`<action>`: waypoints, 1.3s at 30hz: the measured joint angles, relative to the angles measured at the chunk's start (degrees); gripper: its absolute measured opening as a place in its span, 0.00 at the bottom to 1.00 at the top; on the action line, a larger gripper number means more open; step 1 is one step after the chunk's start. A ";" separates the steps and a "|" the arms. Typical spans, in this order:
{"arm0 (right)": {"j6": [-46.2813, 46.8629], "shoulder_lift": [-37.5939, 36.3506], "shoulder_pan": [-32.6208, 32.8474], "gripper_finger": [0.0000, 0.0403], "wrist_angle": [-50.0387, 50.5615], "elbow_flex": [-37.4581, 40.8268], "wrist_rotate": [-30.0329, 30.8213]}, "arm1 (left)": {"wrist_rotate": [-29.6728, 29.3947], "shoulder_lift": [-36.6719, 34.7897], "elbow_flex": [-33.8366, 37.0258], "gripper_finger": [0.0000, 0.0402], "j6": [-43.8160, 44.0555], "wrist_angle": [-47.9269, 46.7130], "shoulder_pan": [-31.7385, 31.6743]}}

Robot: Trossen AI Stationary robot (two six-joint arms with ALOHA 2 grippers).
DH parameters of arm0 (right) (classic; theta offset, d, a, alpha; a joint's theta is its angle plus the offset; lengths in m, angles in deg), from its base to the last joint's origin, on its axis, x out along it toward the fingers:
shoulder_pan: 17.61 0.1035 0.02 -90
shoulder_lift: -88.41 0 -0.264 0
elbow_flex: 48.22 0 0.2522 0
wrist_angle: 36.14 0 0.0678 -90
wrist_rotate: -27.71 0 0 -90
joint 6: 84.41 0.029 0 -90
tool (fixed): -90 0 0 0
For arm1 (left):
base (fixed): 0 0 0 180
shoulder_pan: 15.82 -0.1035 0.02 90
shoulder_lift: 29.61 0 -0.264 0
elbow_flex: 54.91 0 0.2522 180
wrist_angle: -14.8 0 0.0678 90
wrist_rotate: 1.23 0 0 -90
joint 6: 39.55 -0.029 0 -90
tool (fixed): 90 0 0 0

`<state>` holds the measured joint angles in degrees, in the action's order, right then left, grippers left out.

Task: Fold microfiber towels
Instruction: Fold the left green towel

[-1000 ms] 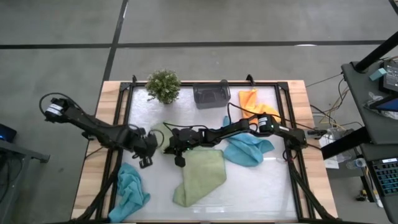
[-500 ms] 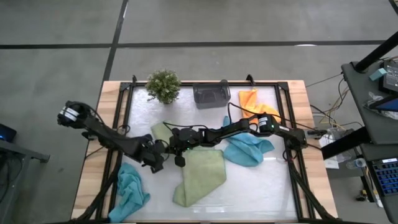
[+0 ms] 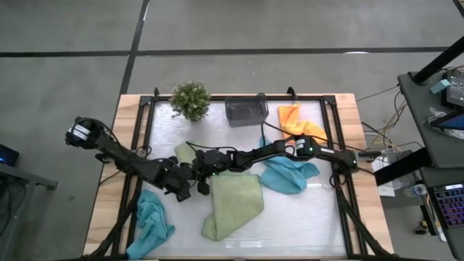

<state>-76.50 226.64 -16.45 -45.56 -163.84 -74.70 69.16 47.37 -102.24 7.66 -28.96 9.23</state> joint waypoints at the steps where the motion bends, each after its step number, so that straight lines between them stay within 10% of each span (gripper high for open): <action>1: 0.30 0.15 -0.03 0.02 0.48 -0.34 0.00 | 0.89 -0.20 0.07 0.01 0.30 -0.09 0.10; 19: -1.07 0.32 -0.05 0.33 4.48 -1.67 -3.78 | 12.18 -10.22 -5.07 0.01 0.45 -9.39 0.18; 39: -15.97 -11.93 -0.05 0.31 26.05 1.48 -5.54 | -6.67 -14.25 -4.77 0.01 -1.67 -9.49 0.08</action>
<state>-92.47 214.71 -16.51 -19.51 -162.36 -80.25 62.49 33.12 -107.01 5.99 -38.45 9.31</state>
